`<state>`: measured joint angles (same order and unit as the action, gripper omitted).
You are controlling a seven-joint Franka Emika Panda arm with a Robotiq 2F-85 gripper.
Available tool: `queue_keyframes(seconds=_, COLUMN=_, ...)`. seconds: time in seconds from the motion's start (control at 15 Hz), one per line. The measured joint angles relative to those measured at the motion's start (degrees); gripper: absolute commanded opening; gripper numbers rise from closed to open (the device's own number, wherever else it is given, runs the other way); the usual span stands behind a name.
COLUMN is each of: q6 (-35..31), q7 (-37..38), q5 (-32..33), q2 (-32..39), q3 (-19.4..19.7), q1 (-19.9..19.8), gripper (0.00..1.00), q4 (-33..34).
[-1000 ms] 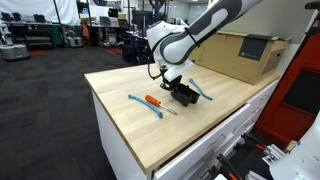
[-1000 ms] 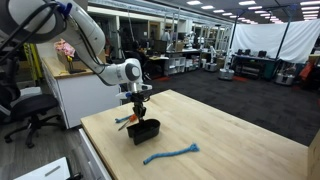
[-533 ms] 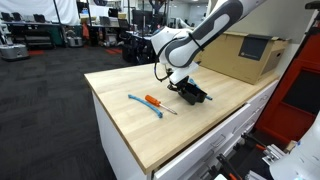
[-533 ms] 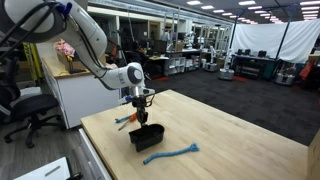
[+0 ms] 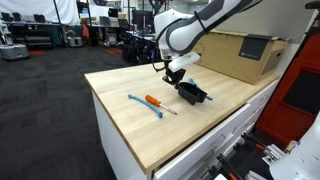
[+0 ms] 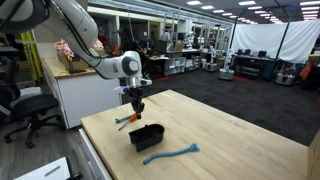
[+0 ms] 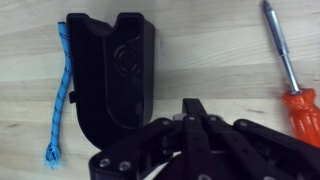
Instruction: Move the black bowl to the right
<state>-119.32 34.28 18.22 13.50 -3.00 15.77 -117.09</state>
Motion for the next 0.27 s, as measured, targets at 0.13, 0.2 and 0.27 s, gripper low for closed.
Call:
queue_keyframes(seconds=0.13, q6=0.08, q7=-3.56, q5=-4.26, q2=-2.71, q3=-0.69, q1=-0.38, gripper=0.0, q4=-0.46)
queue_keyframes(seconds=0.2, q6=0.16, q7=-5.24, q5=-6.26, q2=-3.94, q3=-1.04, q1=-0.63, gripper=0.0, q4=-0.72)
queue_keyframes(seconds=0.27, q6=0.27, q7=-6.76, q5=-8.13, q2=-5.06, q3=-1.29, q1=-0.81, gripper=0.0, q4=-0.96)
